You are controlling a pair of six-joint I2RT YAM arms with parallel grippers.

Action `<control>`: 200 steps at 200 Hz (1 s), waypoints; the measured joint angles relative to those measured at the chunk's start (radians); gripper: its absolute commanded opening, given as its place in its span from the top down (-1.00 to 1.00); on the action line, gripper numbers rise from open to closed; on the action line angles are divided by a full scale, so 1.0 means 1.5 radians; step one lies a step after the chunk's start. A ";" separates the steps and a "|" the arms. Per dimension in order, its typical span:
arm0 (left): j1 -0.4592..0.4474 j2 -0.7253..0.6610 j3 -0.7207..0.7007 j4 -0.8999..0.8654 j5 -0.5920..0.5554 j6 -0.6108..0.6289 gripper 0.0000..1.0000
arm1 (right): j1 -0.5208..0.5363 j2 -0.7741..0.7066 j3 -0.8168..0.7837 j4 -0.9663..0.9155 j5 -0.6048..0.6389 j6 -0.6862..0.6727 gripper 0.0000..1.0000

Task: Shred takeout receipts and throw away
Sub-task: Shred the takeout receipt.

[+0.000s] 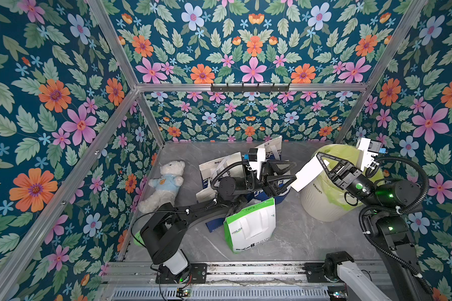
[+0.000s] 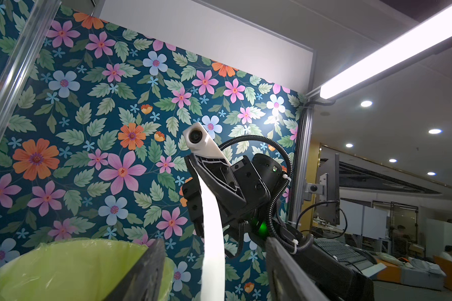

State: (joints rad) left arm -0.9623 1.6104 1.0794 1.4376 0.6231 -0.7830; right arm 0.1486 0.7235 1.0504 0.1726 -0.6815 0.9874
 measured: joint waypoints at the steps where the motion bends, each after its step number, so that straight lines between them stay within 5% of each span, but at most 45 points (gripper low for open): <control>1: 0.000 0.000 0.000 0.000 0.000 -0.001 -0.06 | 0.000 0.000 0.000 0.000 0.000 0.000 1.00; 71: -0.019 0.022 0.036 -0.056 0.005 0.003 0.06 | 0.000 -0.016 -0.025 -0.001 0.042 -0.015 1.00; 151: -0.024 0.058 0.072 -0.055 0.005 -0.032 1.00 | 0.000 -0.030 -0.025 -0.013 0.065 -0.038 1.00; 189: -0.025 0.052 0.073 -0.075 0.012 -0.034 1.00 | 0.000 -0.029 -0.021 -0.029 0.067 -0.050 1.00; 200: -0.025 0.039 0.073 -0.097 0.021 -0.024 1.00 | 0.000 -0.028 -0.011 -0.052 0.067 -0.054 0.72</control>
State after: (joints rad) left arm -0.9993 1.6695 1.1885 1.2922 0.6544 -0.8188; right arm 0.1486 0.6811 1.0336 0.0948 -0.5804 0.9070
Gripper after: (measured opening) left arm 0.050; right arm 0.050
